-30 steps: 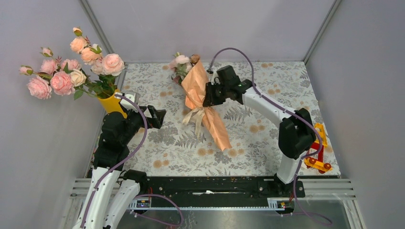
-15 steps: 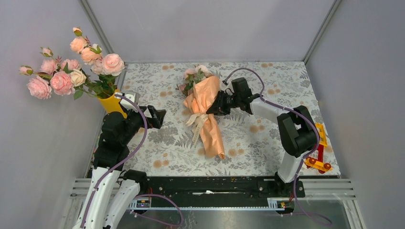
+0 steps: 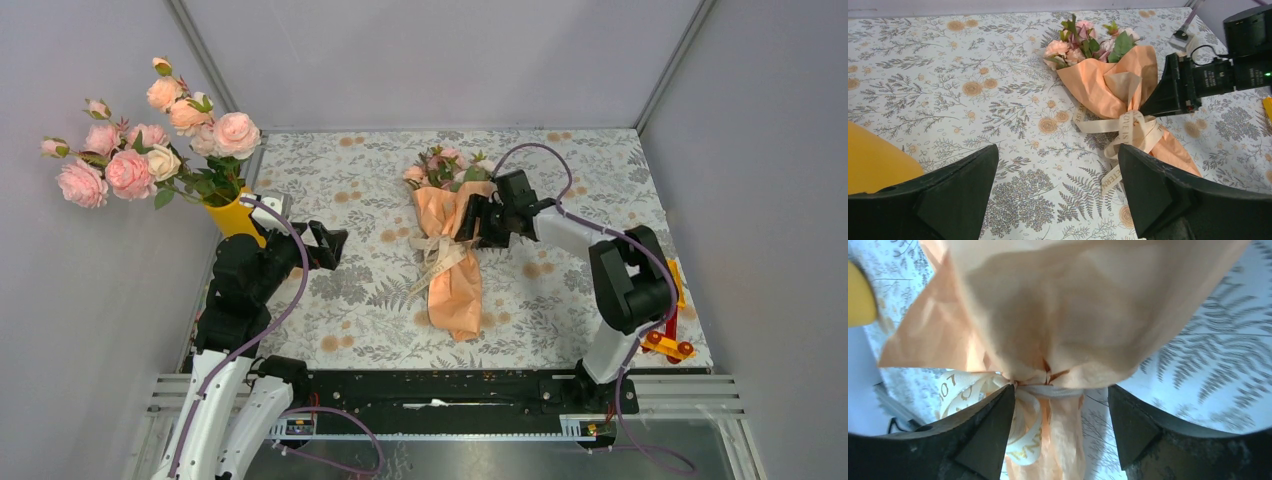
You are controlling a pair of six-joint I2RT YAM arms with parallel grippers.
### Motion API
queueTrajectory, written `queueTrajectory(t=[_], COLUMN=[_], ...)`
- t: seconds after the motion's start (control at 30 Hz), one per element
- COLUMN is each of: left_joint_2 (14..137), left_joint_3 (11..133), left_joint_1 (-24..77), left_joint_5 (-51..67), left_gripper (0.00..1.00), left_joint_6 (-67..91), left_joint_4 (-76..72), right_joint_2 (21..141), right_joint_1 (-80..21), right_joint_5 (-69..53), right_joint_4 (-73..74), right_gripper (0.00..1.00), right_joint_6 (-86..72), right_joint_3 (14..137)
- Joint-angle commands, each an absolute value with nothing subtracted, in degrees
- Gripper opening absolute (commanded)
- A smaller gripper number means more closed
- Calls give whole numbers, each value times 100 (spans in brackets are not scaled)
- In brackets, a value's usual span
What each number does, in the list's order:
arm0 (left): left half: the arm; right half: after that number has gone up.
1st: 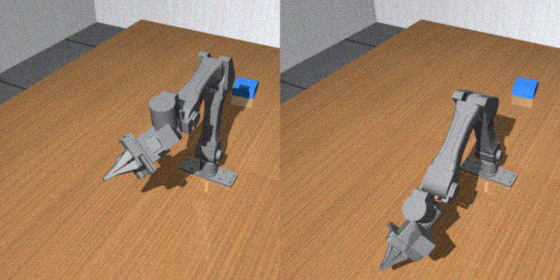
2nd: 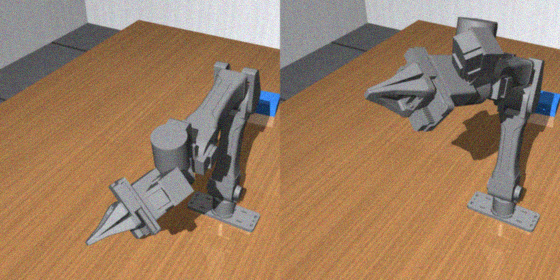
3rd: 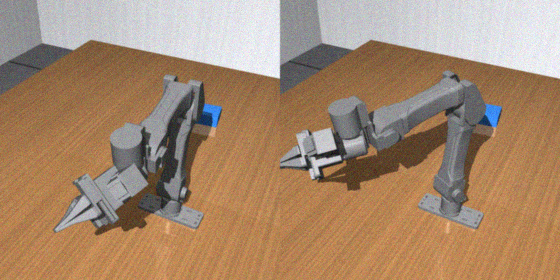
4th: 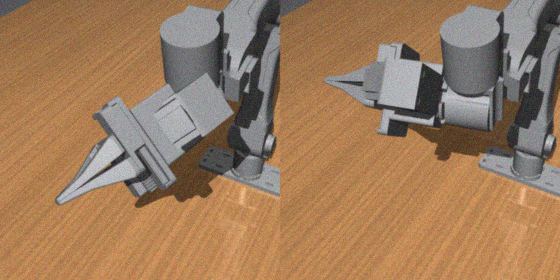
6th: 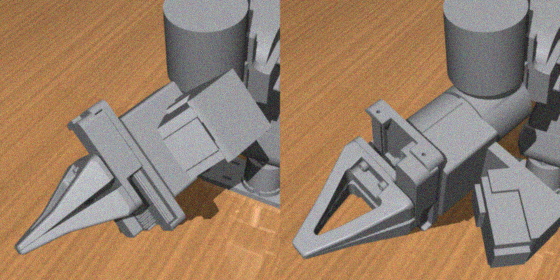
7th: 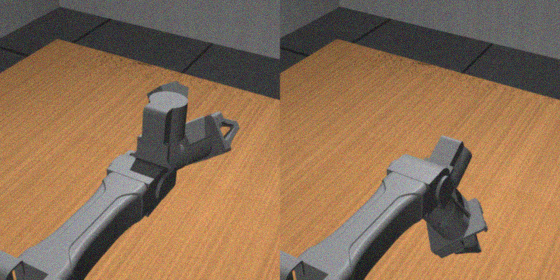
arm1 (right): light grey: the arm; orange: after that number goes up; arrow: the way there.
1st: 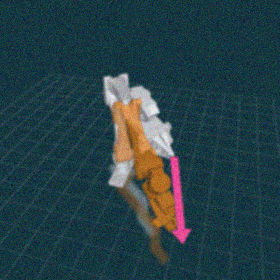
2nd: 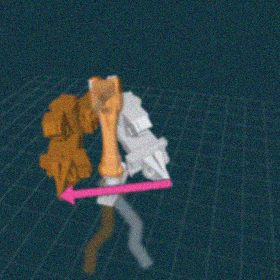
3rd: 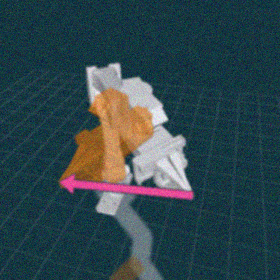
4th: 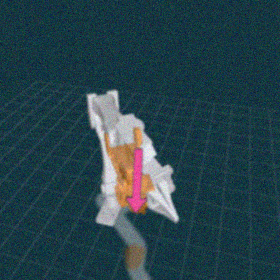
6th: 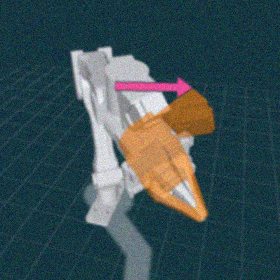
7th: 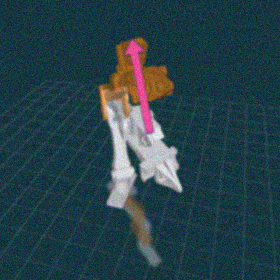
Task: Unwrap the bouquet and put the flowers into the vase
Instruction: Adjust the fake flower at the center of the board.
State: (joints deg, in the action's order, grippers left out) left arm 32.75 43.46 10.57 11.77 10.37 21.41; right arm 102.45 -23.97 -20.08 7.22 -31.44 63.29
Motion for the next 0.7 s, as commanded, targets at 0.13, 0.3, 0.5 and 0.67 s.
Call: queueTrajectory(t=[0.13, 0.3, 0.5, 0.67], left_joint_2=[3259, 3243, 3262, 3287], left_joint_3=[4359, 4359, 4351, 4352], left_joint_1=[1063, 1058, 1061, 1059], left_joint_5=[1120, 1125, 1098, 1081], left_gripper=[99, 99, 99, 99], left_joint_6=[1020, 1020, 1020, 1017], left_joint_4=[2030, 2030, 2030, 2031], right_joint_2=[8792, 8386, 8661, 9331], right_joint_1=[-2408, -2624, -3525, -4019], right_joint_5=[-304, 140, 939, 890], right_joint_4=[1760, 2354, 2609, 2484], right_gripper=[78, 77, 77, 79], right_joint_6=[-2076, -1963, -1928, -2197], right_joint_3=[6344, 6490, 6859, 7242])
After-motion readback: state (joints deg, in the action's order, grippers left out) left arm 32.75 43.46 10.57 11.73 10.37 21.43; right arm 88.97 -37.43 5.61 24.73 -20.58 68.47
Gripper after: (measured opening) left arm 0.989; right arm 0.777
